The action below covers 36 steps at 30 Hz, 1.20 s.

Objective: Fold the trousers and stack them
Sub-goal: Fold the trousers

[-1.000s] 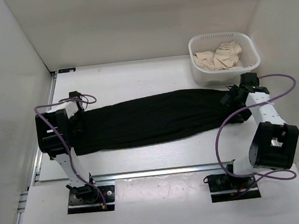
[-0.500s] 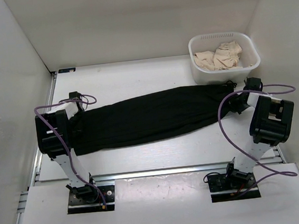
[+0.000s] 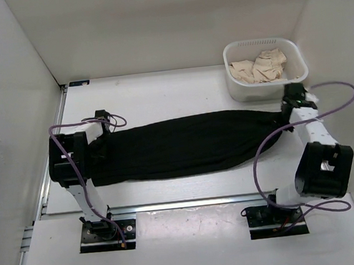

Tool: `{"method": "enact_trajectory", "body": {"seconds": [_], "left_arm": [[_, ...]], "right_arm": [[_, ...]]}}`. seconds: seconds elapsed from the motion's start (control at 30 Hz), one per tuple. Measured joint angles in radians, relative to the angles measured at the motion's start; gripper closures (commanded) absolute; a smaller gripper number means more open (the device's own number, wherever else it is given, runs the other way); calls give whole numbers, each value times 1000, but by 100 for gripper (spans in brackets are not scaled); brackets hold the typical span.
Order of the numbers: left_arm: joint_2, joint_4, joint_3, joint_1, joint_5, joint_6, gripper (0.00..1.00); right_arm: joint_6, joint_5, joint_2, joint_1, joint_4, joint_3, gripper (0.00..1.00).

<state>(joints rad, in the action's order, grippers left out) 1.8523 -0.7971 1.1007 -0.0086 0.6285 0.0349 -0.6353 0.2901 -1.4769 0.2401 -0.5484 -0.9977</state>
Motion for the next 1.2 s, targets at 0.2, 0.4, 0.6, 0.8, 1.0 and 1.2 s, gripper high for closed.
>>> {"method": "enact_trajectory", "body": {"seconds": [0.2, 0.4, 0.6, 0.8, 1.0, 1.2], "left_arm": [[6, -28, 14, -21, -15, 0, 31], [63, -88, 93, -22, -32, -1, 31], [122, -130, 168, -38, -24, 2, 30], [143, -150, 187, -59, -1, 3, 29], [156, -161, 196, -73, 19, 3, 28], [156, -163, 198, -72, 24, 3, 25]], "right_arm": [[64, 309, 4, -586, -117, -261, 100], [-41, 492, -337, -1173, -175, -578, 100], [-172, 539, -694, -1398, -246, -813, 100], [-225, 549, -735, -1467, -251, -816, 100], [-135, 473, -735, -1486, -158, -815, 28], [88, 296, -660, -1545, -42, -745, 2]]}}
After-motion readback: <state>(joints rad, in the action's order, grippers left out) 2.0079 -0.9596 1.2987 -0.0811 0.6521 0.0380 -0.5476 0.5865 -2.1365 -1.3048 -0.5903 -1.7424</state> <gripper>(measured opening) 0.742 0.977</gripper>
